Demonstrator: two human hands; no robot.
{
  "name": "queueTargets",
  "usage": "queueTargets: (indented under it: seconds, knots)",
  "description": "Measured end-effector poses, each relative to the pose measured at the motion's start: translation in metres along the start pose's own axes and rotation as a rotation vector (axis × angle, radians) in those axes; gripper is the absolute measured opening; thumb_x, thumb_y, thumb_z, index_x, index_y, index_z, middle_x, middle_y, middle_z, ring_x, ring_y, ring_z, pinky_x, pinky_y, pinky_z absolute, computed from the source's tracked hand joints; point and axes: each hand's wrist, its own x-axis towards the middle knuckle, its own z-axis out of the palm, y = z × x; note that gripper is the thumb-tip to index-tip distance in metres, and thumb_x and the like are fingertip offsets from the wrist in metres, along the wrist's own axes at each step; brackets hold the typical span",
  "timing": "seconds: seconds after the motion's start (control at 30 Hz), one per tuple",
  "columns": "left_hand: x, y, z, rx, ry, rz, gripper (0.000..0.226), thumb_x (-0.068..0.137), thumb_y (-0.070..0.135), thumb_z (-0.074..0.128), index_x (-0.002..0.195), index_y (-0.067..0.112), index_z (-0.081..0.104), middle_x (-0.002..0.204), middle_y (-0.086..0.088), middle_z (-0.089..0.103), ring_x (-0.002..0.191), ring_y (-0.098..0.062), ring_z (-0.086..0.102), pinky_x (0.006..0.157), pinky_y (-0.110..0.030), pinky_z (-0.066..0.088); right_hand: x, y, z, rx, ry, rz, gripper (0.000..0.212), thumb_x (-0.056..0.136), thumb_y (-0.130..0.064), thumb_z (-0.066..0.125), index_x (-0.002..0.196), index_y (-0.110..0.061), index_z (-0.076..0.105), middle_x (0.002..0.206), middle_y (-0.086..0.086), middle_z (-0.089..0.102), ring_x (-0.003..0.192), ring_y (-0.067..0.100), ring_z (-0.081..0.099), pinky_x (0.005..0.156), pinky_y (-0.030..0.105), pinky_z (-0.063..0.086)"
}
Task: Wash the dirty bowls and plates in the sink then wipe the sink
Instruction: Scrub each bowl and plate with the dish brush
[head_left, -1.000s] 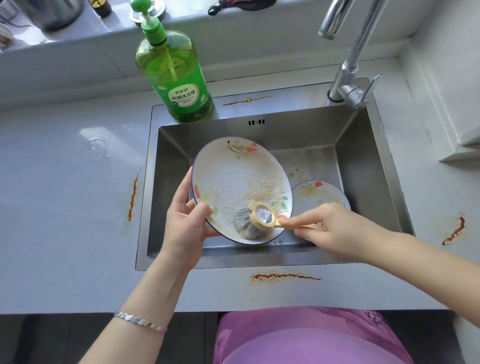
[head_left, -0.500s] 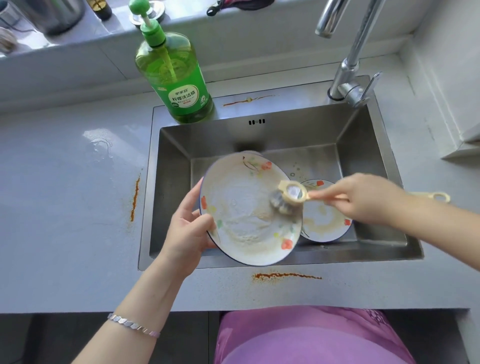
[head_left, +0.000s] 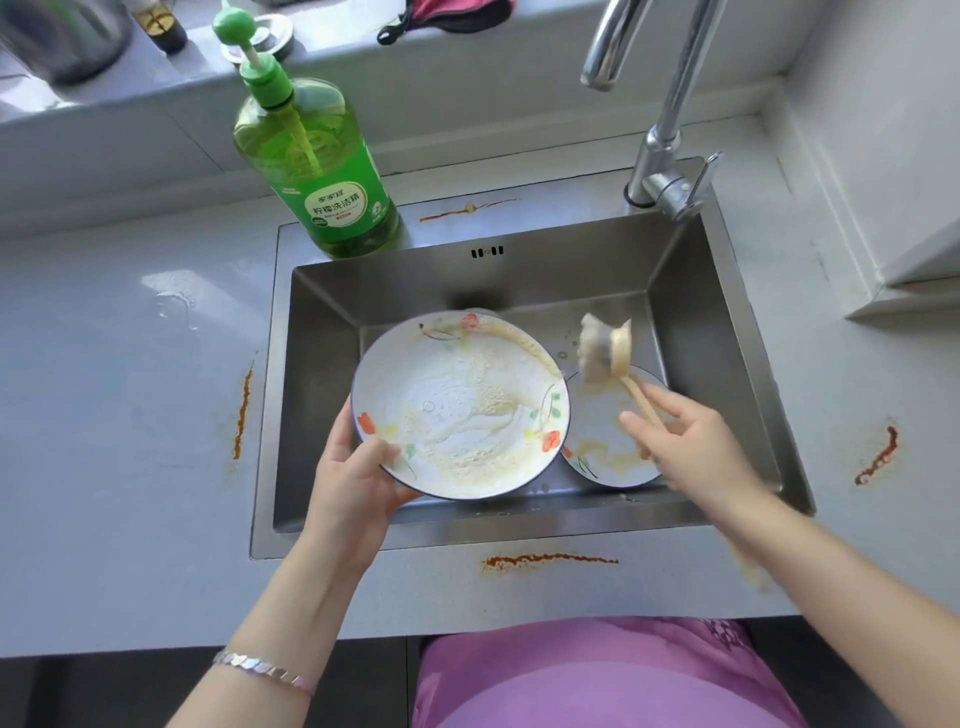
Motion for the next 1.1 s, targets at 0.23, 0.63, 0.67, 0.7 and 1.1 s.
queueTargets:
  seconds: [0.23, 0.63, 0.67, 0.7, 1.1]
  knots:
    - [0.004, -0.003, 0.010, 0.040, -0.175, -0.056, 0.060, 0.089, -0.011, 0.036, 0.128, 0.032, 0.051, 0.109, -0.001, 0.065, 0.092, -0.022, 0.068, 0.059, -0.039, 0.057, 0.006, -0.017, 0.010, 0.505, -0.267, 0.269, 0.014, 0.086, -0.007, 0.059, 0.081, -0.014, 0.048, 0.054, 0.001, 0.034, 0.029, 0.002, 0.021, 0.028, 0.012, 0.016]
    - [0.010, -0.020, 0.029, 0.901, -0.257, 0.426, 0.072, 0.084, 0.030, 0.068, 0.144, 0.028, 0.029, 0.141, 0.018, 0.032, 0.130, 0.001, 0.029, 0.109, -0.023, 0.025, 0.000, -0.021, 0.015, 0.490, -0.012, 0.304, 0.014, 0.086, -0.007, 0.054, 0.075, -0.015, 0.050, 0.045, -0.004, 0.043, 0.032, 0.004, 0.022, 0.029, 0.014, 0.017]
    - [0.006, -0.024, 0.031, 0.996, -0.344, 0.568, 0.071, 0.079, 0.034, 0.072, 0.141, 0.027, 0.038, 0.139, 0.017, 0.039, 0.127, 0.001, 0.034, 0.109, -0.021, 0.026, 0.001, -0.023, 0.016, 0.476, 0.014, 0.311, 0.013, 0.085, -0.008, 0.055, 0.075, -0.014, 0.050, 0.047, -0.002, 0.046, 0.033, 0.005, 0.023, 0.030, 0.015, 0.016]
    - [0.005, -0.029, 0.034, 1.140, -0.407, 0.732, 0.066, 0.074, 0.035, 0.074, 0.134, 0.025, 0.048, 0.133, 0.012, 0.050, 0.124, -0.002, 0.042, 0.108, -0.024, 0.031, 0.003, -0.025, 0.016, 0.467, 0.036, 0.320, 0.011, 0.084, -0.009, 0.056, 0.076, -0.013, 0.051, 0.051, 0.001, 0.048, 0.034, 0.006, 0.024, 0.030, 0.015, 0.016]
    - [0.025, 0.001, 0.058, 1.077, -0.059, 1.242, 0.041, 0.062, 0.022, 0.065, 0.103, 0.027, 0.057, 0.071, 0.006, 0.069, 0.061, -0.013, 0.059, 0.052, -0.017, 0.047, 0.009, -0.076, -0.002, 0.395, -0.041, 0.233, 0.021, 0.092, -0.042, 0.048, 0.105, -0.027, 0.054, 0.080, 0.021, 0.068, 0.026, 0.003, 0.021, 0.029, 0.013, 0.014]
